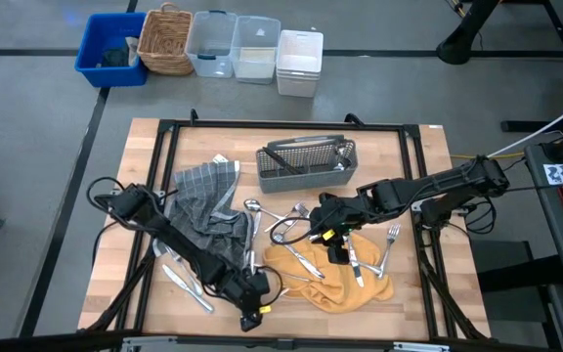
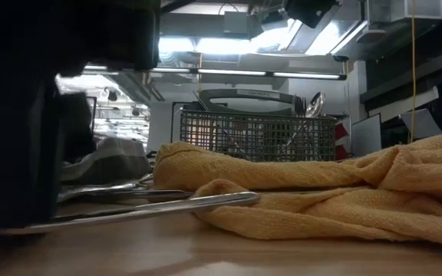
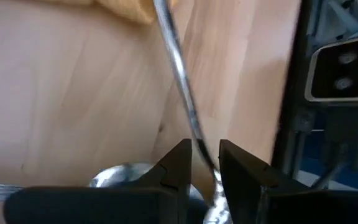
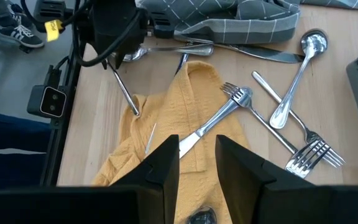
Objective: Sort silverware
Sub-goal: Put the silver spoon into the gray utensil holder
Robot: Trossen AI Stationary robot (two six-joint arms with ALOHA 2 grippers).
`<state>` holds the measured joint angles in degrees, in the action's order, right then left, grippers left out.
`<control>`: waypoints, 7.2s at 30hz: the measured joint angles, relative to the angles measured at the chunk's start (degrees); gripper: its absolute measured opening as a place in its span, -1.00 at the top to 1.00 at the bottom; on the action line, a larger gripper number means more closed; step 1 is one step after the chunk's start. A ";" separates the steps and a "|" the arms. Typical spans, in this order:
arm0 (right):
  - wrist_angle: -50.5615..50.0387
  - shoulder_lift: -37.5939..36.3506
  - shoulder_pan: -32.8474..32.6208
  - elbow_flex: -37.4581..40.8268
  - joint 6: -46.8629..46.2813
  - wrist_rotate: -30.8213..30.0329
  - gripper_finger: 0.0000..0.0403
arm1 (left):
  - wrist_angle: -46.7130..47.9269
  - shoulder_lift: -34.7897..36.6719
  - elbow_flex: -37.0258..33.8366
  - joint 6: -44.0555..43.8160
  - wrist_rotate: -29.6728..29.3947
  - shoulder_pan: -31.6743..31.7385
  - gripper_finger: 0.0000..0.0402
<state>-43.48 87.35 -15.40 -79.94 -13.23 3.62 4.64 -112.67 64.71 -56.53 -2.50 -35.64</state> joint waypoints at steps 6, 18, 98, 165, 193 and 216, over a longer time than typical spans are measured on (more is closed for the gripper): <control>-0.06 -0.02 0.00 0.00 0.02 0.00 0.48 | 0.40 -1.02 0.13 -0.46 -0.06 0.11 0.64; -0.04 -0.02 0.00 0.00 0.02 0.00 0.48 | 1.28 -1.11 0.13 0.15 -1.05 0.13 0.97; 1.86 -6.93 0.04 1.84 51.49 -36.84 0.48 | -24.55 17.93 0.00 -43.55 5.97 44.04 0.99; 15.36 -12.22 18.85 7.33 19.54 -44.36 0.99 | -3.76 32.95 -0.02 27.62 10.06 50.87 0.99; 49.40 -12.24 25.94 37.00 16.06 -38.47 0.97 | 26.89 36.51 -0.04 21.87 9.44 39.03 0.99; 49.42 -12.24 25.94 37.31 16.44 -36.82 0.54 | 43.92 36.46 -0.04 -18.23 6.73 20.35 0.99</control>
<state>5.93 75.11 10.55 -42.63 3.21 -33.20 48.56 -76.20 64.66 -74.76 4.23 -15.29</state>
